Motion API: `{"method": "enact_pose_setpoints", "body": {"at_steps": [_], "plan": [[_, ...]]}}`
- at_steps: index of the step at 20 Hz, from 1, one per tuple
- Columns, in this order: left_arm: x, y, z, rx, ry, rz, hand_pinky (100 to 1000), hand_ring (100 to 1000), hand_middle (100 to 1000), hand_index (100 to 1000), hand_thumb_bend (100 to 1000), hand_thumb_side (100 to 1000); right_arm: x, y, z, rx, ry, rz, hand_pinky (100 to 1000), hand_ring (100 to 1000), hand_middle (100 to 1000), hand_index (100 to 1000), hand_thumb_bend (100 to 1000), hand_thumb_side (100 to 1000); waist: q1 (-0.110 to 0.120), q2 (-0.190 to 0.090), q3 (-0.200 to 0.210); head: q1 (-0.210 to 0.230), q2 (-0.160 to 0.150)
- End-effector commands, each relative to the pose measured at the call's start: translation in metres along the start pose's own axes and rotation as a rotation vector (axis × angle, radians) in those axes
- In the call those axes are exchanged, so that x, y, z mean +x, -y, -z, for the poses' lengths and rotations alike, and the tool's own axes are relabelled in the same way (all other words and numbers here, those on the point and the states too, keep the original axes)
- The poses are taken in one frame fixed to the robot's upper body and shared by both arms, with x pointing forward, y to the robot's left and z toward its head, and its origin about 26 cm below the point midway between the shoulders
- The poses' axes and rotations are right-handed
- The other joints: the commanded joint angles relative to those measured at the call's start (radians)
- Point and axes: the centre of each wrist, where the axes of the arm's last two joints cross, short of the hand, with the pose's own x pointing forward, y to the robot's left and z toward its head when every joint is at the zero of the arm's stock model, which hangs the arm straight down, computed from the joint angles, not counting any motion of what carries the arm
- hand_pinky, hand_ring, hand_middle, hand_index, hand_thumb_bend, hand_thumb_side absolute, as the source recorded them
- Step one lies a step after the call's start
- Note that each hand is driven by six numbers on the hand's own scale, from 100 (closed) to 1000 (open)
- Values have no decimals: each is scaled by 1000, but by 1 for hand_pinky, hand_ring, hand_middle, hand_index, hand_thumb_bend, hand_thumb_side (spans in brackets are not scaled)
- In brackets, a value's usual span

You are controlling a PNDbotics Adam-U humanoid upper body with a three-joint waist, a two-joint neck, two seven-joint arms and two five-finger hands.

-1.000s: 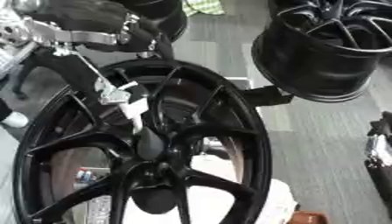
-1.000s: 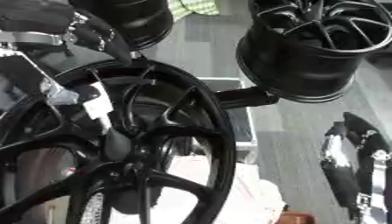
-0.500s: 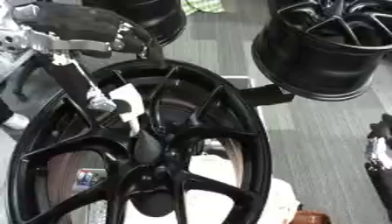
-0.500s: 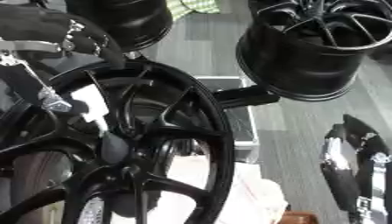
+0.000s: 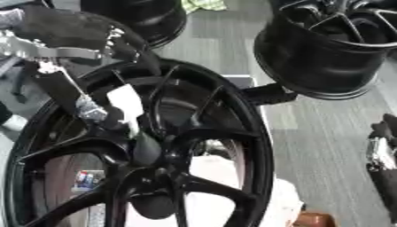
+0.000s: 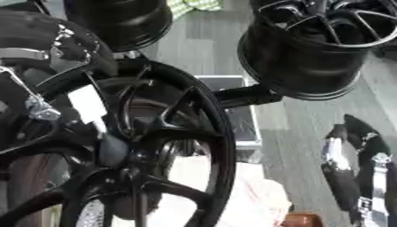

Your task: Pull the pin out of the wheel hub.

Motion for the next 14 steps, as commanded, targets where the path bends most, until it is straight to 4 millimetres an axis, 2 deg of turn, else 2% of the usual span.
{"method": "enact_pose_setpoints", "body": {"at_steps": [1, 3, 6, 14], "plan": [[2, -14, -17, -285, 165, 236, 903, 887, 806, 887, 436, 385, 5, 4, 5, 0, 35, -10, 873, 860, 635, 789, 100, 545, 4, -14, -1, -3, -15], [2, -13, -20, -294, 153, 240, 902, 889, 805, 880, 455, 405, 5, 3, 5, 1, 37, -9, 873, 860, 635, 789, 100, 544, 5, -13, -2, -2, -16], [2, -11, -23, -300, 142, 240, 897, 884, 799, 875, 434, 403, 6, 3, 5, -2, 36, -6, 873, 860, 635, 789, 100, 545, 6, -11, -4, 1, -17], [2, -8, -17, -315, 146, 255, 886, 883, 810, 872, 410, 405, 6, 2, 5, -7, 36, 1, 873, 860, 636, 789, 100, 547, 5, -6, -11, 12, -17]]}}
